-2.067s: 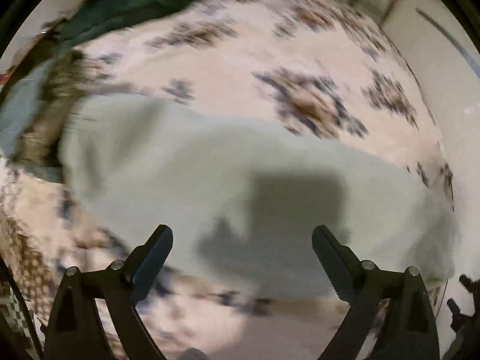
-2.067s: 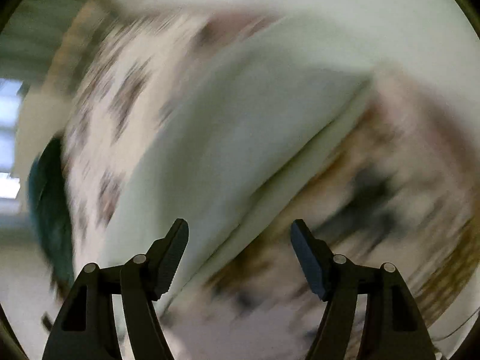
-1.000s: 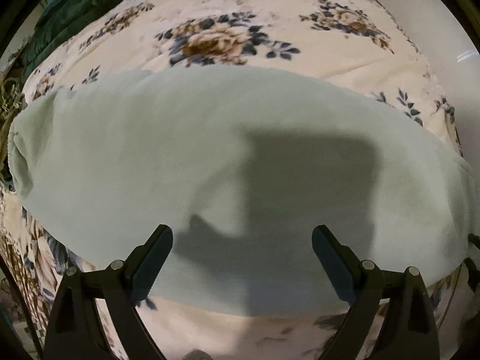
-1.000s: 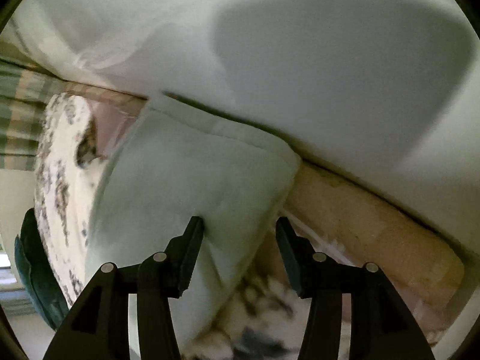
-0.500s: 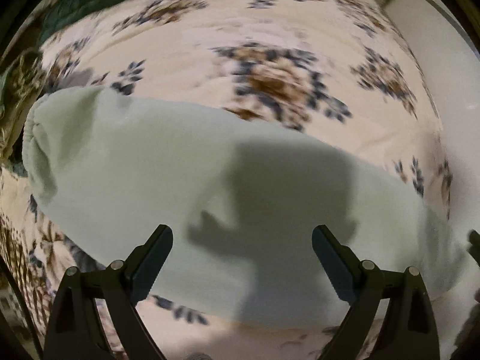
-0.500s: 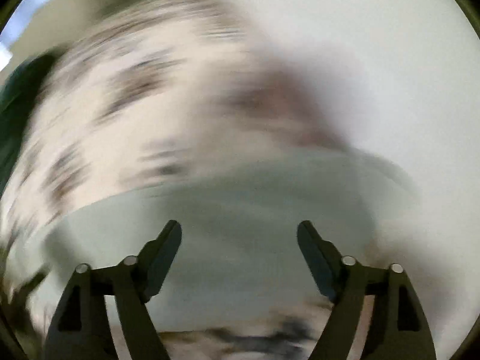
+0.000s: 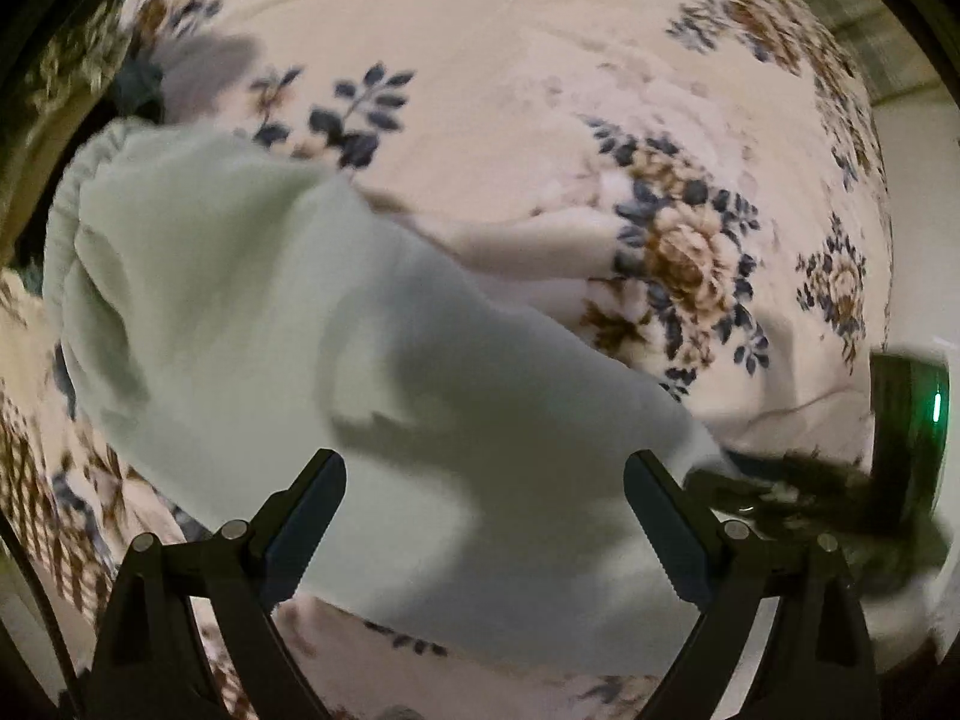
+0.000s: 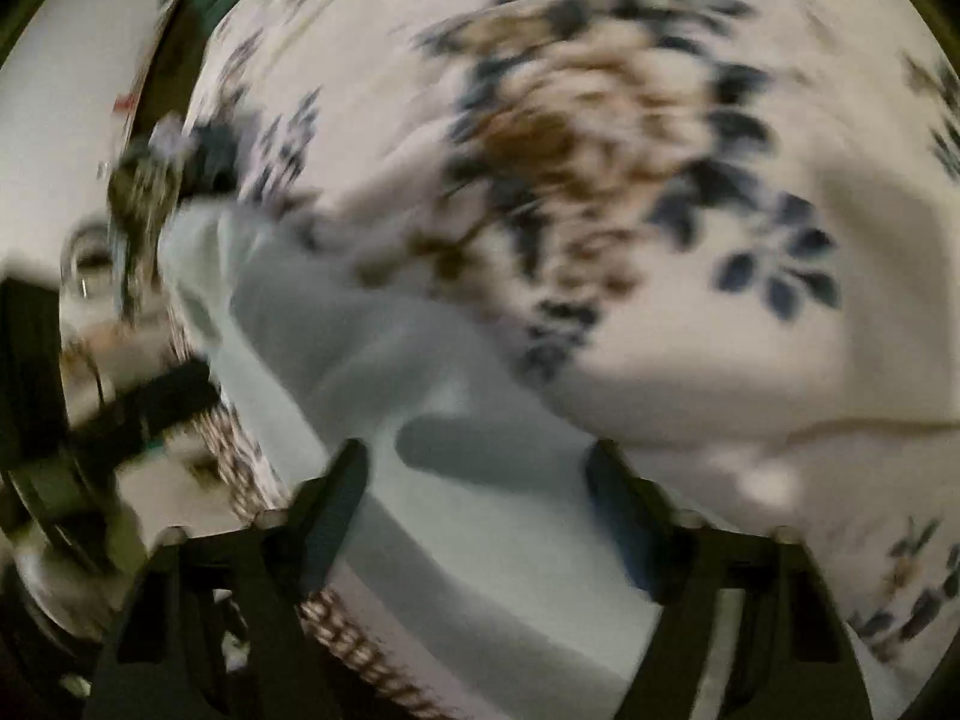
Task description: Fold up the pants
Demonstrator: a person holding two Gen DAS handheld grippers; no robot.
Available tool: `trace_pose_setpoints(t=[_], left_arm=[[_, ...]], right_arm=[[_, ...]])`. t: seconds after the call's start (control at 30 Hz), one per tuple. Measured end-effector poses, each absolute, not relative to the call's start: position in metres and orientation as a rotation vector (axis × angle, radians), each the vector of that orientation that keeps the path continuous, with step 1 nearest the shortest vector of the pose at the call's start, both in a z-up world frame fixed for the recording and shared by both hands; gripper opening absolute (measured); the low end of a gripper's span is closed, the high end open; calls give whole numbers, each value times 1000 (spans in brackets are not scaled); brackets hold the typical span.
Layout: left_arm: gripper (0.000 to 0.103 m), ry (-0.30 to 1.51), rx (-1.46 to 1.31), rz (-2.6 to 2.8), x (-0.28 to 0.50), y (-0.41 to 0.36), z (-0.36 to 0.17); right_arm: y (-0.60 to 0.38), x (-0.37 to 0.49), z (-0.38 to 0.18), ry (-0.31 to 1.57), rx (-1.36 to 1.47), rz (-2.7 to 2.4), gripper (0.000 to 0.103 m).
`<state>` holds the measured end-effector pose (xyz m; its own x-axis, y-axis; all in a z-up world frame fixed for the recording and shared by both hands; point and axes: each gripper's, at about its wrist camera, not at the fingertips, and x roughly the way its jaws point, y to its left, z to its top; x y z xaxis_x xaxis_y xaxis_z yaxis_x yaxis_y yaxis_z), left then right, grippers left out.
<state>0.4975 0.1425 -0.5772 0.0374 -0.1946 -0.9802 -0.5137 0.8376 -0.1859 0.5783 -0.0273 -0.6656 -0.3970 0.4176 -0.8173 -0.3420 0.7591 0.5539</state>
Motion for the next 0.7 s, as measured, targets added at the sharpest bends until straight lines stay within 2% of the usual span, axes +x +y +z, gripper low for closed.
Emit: trace_pose_setpoints(t=[0.03, 0.1, 0.33, 0.53, 0.57, 0.6, 0.67, 0.7], left_arm=[[95, 1554, -603, 275, 496, 145, -577], [95, 1578, -656, 288, 492, 150, -578], [95, 1637, -881, 322, 488, 157, -593], [95, 1740, -964, 378, 482, 151, -644], [86, 1720, -975, 397, 477, 153, -647], [67, 1696, -975, 414, 472, 156, -648], [48, 1660, -958, 402, 465, 157, -646], [44, 1638, -950, 395, 461, 158, -643]], right_arm=[[-24, 571, -662, 1785, 19, 803, 24], [-30, 555, -650, 1707, 6, 754, 20], [-41, 458, -594, 1446, -50, 766, 17], [-27, 399, -598, 1412, -54, 846, 15], [-26, 392, -602, 1431, -69, 872, 9], [-23, 386, -608, 1466, -78, 897, 8], [-22, 379, -619, 1537, -74, 926, 8], [-25, 378, -622, 1565, -50, 928, 8]])
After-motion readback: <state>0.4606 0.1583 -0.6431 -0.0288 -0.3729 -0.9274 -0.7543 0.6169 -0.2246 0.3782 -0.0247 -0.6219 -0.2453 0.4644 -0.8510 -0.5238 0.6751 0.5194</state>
